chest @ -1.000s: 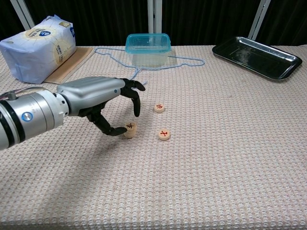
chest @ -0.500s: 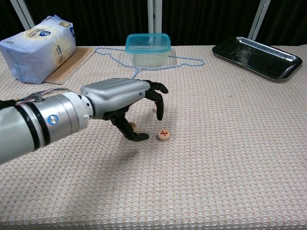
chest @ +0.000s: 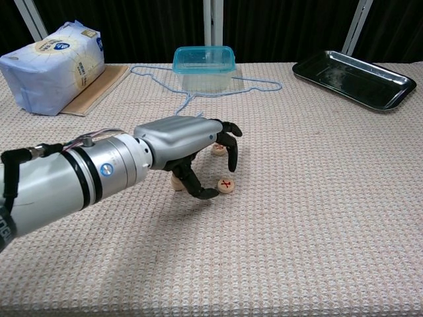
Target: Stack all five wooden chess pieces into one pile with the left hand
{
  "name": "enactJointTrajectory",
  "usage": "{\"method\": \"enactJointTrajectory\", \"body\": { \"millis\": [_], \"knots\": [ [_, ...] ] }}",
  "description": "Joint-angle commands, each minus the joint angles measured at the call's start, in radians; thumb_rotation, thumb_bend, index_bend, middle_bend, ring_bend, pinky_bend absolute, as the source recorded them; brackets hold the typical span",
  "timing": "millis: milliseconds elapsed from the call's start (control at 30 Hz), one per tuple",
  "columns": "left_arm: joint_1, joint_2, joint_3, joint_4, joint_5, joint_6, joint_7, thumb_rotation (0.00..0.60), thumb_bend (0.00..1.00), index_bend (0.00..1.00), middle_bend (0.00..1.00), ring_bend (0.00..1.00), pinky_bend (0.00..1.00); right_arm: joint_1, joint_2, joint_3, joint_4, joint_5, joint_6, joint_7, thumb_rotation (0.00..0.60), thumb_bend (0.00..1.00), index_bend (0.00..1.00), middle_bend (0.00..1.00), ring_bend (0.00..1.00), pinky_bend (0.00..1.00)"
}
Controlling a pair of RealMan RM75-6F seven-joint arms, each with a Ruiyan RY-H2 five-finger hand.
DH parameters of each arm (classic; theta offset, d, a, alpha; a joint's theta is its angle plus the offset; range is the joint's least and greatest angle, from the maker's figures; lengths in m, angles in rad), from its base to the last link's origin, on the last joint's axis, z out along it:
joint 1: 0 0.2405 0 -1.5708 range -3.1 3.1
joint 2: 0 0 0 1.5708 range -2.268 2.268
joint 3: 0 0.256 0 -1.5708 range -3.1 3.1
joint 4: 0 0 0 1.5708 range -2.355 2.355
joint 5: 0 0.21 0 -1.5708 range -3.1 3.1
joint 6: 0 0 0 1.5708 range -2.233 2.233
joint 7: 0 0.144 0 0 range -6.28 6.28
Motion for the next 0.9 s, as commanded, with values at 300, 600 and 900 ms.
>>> {"method": "enactJointTrajectory", "body": {
  "millis": [300, 600, 900],
  "knots": [
    [-0.012, -0.018, 0.002, 0.035, -0.005, -0.006, -0.01, 0.6, 0.26, 0.39, 0.06, 0.0, 0.0, 0.0, 0.002, -0.002, 0.002, -0.002, -0.002, 0.001, 0.6, 0.3, 0.0, 0.0, 0.0, 0.0],
    [-0.017, -0.025, 0.007, 0.05, -0.018, -0.013, -0.011, 0.6, 0.26, 0.39, 0.06, 0.0, 0.0, 0.001, 0.003, -0.002, 0.005, -0.003, -0.002, 0.007, 0.6, 0.3, 0.0, 0.0, 0.0, 0.0],
    [-0.022, -0.027, 0.007, 0.055, -0.017, -0.017, -0.023, 0.6, 0.26, 0.42, 0.06, 0.0, 0.0, 0.003, 0.006, -0.003, 0.007, 0.0, -0.007, 0.012, 0.6, 0.3, 0.0, 0.0, 0.0, 0.0]
  ]
}}
